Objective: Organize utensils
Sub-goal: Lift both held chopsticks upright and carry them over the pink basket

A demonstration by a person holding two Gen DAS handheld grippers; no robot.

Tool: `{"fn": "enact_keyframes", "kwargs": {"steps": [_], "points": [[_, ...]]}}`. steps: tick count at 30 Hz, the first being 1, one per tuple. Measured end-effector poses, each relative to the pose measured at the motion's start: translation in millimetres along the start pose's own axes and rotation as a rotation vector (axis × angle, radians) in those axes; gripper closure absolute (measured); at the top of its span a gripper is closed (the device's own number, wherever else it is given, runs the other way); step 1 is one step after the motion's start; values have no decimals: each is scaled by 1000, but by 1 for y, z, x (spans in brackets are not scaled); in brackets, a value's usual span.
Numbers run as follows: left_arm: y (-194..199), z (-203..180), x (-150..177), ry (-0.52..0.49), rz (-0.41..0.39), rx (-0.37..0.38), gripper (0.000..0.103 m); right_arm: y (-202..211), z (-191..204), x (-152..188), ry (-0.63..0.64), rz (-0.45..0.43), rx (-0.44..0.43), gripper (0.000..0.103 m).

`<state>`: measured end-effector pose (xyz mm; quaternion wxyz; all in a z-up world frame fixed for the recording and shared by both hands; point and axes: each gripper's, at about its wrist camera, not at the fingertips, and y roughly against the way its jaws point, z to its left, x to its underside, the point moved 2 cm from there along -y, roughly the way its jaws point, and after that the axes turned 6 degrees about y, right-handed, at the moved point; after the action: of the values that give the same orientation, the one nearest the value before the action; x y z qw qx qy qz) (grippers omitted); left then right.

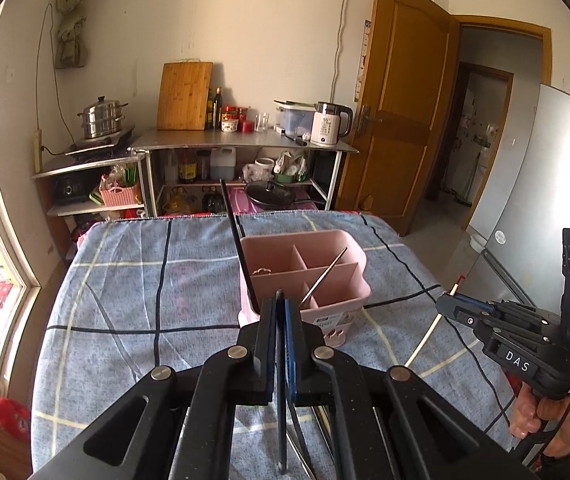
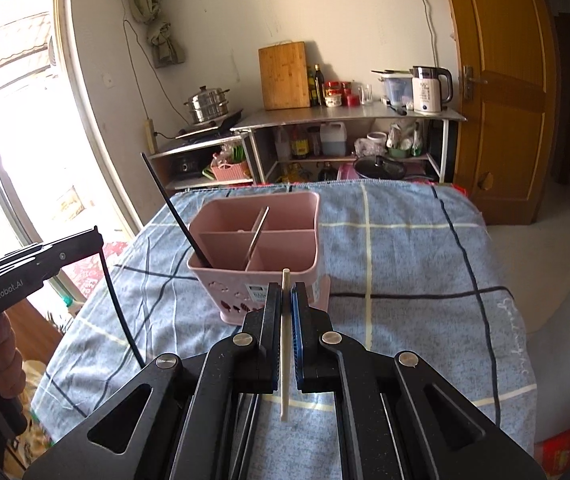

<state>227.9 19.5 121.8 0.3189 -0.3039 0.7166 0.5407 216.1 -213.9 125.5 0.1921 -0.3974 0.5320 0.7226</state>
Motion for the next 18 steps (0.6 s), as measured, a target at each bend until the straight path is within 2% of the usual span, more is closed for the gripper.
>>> {"fn": "enact_keyframes", "kwargs": {"steps": [18], "points": [[24,-1,-5,8,-23,23,99,20,8,-4,17,-33,-8,98]]}}
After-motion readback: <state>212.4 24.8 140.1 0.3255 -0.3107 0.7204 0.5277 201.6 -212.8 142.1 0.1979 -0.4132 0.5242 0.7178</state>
